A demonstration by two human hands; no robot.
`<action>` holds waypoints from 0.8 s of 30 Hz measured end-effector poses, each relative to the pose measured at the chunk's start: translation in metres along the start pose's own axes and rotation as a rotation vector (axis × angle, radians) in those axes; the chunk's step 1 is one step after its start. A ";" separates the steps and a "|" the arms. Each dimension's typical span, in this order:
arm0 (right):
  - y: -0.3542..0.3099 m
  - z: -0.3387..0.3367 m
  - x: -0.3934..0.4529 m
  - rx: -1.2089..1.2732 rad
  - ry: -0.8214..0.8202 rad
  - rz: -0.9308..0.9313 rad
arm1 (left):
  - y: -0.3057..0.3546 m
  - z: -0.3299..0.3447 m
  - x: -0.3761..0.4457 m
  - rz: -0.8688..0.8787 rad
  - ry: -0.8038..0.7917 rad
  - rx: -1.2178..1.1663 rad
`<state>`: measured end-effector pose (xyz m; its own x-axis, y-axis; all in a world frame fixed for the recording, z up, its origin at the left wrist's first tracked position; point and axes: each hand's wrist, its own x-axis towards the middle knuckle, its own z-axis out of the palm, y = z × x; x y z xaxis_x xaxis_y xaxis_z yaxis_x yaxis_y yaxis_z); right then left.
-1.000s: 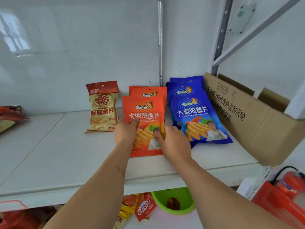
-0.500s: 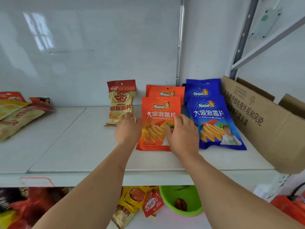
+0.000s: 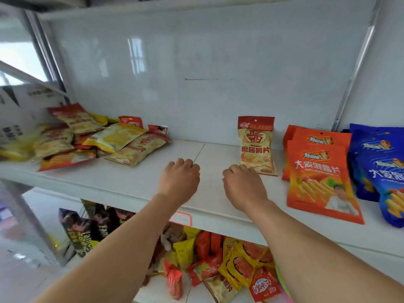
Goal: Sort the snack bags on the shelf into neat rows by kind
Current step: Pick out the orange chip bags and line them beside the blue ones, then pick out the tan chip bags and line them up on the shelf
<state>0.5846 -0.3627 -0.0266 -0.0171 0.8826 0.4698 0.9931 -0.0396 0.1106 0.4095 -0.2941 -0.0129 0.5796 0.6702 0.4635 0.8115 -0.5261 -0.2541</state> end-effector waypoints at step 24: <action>-0.236 0.081 0.235 0.485 -0.069 0.429 | -0.295 0.088 0.014 -0.394 -0.002 -0.103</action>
<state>0.3556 -0.1084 -0.0134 0.3838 0.8643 0.3251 0.8503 -0.1936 -0.4893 0.1844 -0.0837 -0.0065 0.2258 0.8322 0.5064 0.9600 -0.2784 0.0295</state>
